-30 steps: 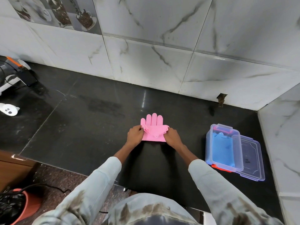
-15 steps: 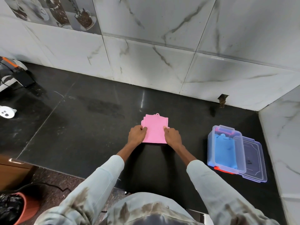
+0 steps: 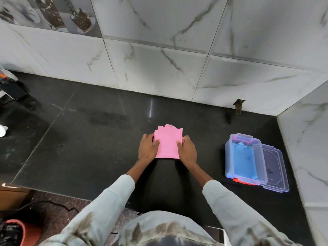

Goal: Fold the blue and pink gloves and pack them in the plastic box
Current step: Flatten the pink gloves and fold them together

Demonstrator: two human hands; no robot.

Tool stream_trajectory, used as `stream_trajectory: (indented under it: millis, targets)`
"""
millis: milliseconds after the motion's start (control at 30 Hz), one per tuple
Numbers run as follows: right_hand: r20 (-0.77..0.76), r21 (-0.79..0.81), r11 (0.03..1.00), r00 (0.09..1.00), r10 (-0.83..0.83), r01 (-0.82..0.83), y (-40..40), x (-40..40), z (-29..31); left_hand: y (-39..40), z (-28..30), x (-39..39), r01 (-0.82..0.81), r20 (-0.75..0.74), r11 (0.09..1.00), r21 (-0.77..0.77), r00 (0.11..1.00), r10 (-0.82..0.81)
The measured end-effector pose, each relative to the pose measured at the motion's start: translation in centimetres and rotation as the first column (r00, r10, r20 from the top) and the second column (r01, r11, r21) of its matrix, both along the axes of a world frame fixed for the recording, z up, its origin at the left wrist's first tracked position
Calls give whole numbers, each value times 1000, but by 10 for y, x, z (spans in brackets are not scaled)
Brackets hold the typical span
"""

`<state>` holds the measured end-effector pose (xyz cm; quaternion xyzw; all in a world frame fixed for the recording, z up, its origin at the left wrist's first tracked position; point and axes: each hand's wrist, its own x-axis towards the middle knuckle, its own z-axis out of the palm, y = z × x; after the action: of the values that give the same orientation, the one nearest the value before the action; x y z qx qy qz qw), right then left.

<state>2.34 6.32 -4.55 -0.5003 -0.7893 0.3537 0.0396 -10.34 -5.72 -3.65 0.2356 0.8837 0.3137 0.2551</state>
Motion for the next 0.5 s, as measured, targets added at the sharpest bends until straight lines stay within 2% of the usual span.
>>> stream_trajectory:
  millis: [167, 300, 400, 500]
  targets:
    - [2, 78, 997, 1000, 7, -8, 8, -4, 5, 4, -2, 2, -33, 21, 998, 58, 999, 31]
    - [-14, 35, 997, 998, -67, 67, 11, -9, 5, 10, 0, -4, -57, 78, 995, 83, 996, 51]
    - [-77, -50, 988, 986, -147, 143, 13, -14, 5, 12, -1, -13, -149, 233, 981, 123, 965, 117]
    - [-107, -162, 962, 965, -239, 220, 17, -15, 5, 13, -4, -21, -258, 477, 954, 151, 864, 158]
